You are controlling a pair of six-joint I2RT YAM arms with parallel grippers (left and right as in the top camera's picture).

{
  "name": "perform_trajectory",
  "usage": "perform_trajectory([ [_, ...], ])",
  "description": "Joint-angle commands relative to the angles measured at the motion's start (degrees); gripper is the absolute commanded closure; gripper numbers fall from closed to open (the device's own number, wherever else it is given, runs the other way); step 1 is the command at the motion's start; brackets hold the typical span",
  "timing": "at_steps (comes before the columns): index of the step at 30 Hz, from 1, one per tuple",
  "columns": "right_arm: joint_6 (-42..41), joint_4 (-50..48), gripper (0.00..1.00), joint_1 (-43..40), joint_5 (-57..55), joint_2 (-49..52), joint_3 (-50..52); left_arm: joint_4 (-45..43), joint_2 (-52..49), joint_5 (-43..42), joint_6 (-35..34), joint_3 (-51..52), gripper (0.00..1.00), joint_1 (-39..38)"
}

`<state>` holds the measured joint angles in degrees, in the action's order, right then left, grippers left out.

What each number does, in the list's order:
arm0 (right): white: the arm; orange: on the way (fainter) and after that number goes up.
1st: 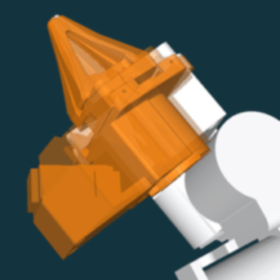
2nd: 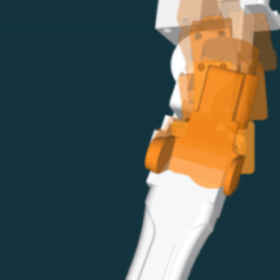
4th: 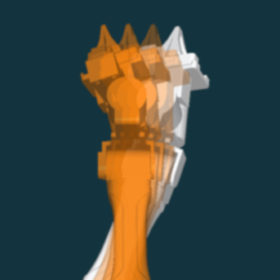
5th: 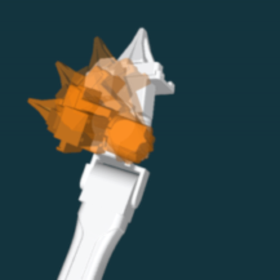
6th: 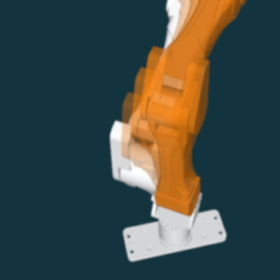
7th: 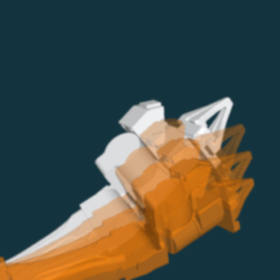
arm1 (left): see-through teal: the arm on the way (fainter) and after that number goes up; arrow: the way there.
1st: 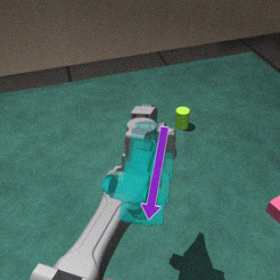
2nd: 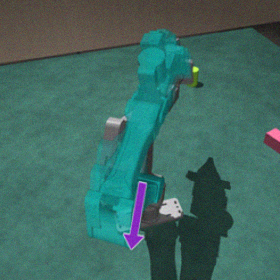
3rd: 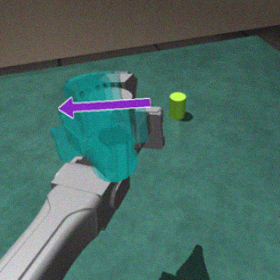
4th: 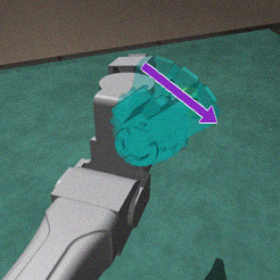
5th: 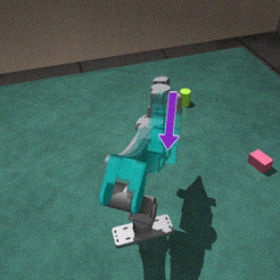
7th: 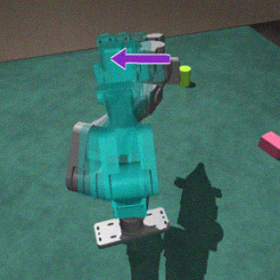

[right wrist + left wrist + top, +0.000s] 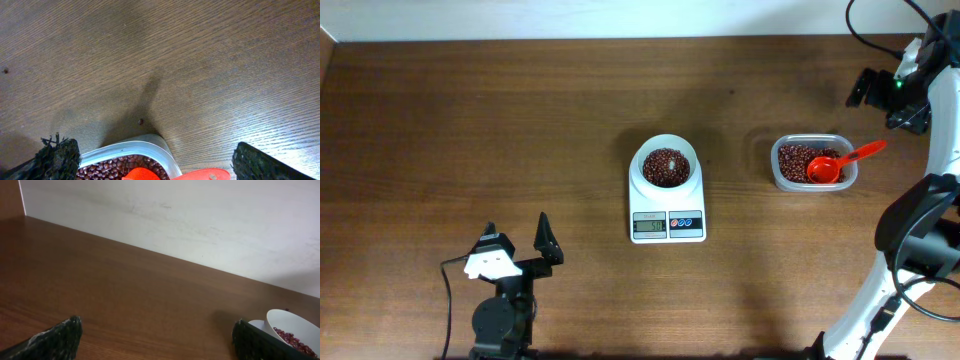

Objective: Scoop item into bowl and weigh 50g on scale

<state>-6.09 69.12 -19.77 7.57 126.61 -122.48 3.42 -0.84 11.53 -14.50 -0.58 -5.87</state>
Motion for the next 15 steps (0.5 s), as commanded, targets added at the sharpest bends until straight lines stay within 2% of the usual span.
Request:
perform_trajectory([
  [1,-0.4,0.0,0.01,0.4,0.3,0.2,-0.8,0.3,0.4,0.0,0.9,0.1,0.01,0.3],
  [5,-0.4,0.0,0.01,0.4,0.3,-1.2,-0.8,0.3,0.5,0.0,0.9,0.1,0.01,0.3],
  [8,-0.4,0.0,0.01,0.4,0.3,-6.7,-0.8,0.3,0.5,0.1,0.9,0.1,0.01,0.3],
  [11,-0.4,0.0,0.01,0.4,0.3,-19.4,-0.8,0.3,0.5,0.1,0.9,0.1,0.01,0.3],
  [13,2.9,-0.2,0.01,0.3,-9.5,-28.1,-0.8,0.3,0.5,0.1,0.9,0.1,0.01,0.3],
  [15,2.9,-0.2,0.01,0.4,-10.2,-35.6,-0.8,0.3,0.5,0.1,0.9,0.1,0.01,0.3],
])
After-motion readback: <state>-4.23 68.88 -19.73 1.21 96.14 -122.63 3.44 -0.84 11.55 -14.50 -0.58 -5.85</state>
